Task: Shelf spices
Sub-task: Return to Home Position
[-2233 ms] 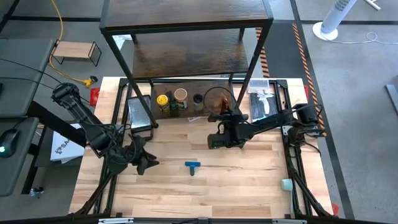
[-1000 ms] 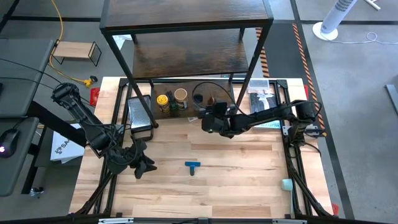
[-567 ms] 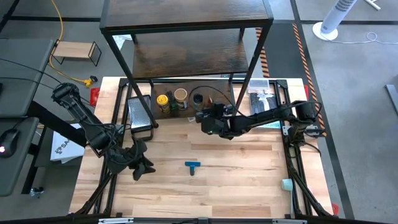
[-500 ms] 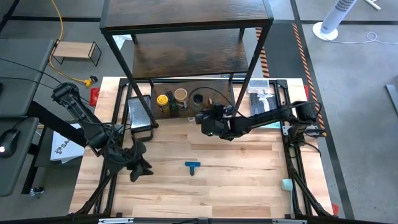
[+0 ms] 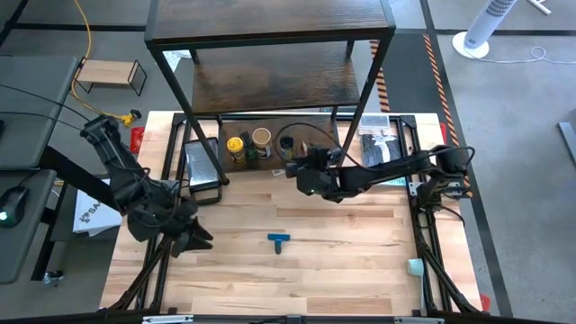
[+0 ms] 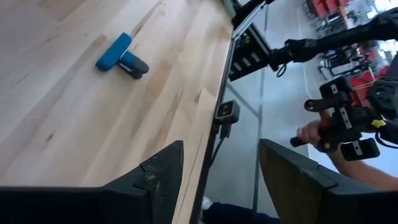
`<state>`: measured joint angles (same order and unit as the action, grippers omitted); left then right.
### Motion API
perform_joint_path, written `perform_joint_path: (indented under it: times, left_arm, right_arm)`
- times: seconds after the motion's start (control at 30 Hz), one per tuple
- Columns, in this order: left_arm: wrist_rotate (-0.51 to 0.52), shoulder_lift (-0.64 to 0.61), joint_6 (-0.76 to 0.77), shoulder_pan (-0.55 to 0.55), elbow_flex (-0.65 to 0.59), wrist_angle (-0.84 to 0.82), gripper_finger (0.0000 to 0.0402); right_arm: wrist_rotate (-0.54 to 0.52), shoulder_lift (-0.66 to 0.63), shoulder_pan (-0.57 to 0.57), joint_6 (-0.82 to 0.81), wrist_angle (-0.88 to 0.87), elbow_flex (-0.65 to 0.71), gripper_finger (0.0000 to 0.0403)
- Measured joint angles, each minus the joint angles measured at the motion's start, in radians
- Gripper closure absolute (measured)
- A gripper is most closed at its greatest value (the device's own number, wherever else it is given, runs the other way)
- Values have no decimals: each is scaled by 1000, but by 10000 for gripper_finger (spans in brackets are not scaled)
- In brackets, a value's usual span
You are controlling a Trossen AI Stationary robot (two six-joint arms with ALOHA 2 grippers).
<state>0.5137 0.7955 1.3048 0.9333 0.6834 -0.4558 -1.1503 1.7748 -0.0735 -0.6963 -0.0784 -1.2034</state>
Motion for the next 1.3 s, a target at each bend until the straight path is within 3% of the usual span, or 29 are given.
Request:
perform_joint_path:
  times: [0.3, 0.4, 0.5, 0.6, 0.7, 0.77, 0.87, 0.97, 1.03, 1.17, 1.3]
  left_arm:
    - [64, -14, -14, 46, 0, 19, 197]
    - [133, -32, -75, 51, 11, 89, 197]
    - [199, -66, -278, 51, 31, 293, 197]
    - [190, -66, -529, 50, 32, 508, 208]
    - [165, -47, -694, 18, 32, 526, 247]
    - [157, -36, -783, -50, 29, 508, 291]
    - [-13, -27, -844, -243, 30, 568, 372]
    - [-315, 14, -835, -488, 30, 657, 390]
    - [-479, 56, -819, -634, 30, 692, 395]
    - [-717, 148, -739, -838, 30, 725, 399]
    - [-738, 185, -697, -854, 31, 798, 401]
  right_arm:
    - [-26, -102, -22, 198, 106, 0, 189]
    - [4, -150, -31, 285, 190, 0, 189]
    - [151, -209, -49, 306, 262, 0, 189]
    - [341, -279, -89, 270, 272, 0, 190]
    - [360, -349, -172, 225, 272, 0, 217]
    - [304, -392, -251, 240, 265, -1, 266]
    - [199, -445, -376, 294, 229, -1, 370]
    - [92, -491, -464, 286, 148, -1, 386]
    - [87, -525, -490, 235, 36, -1, 395]
    - [211, -591, -473, 35, -280, -1, 399]
    - [442, -630, -391, -1, -457, -1, 402]
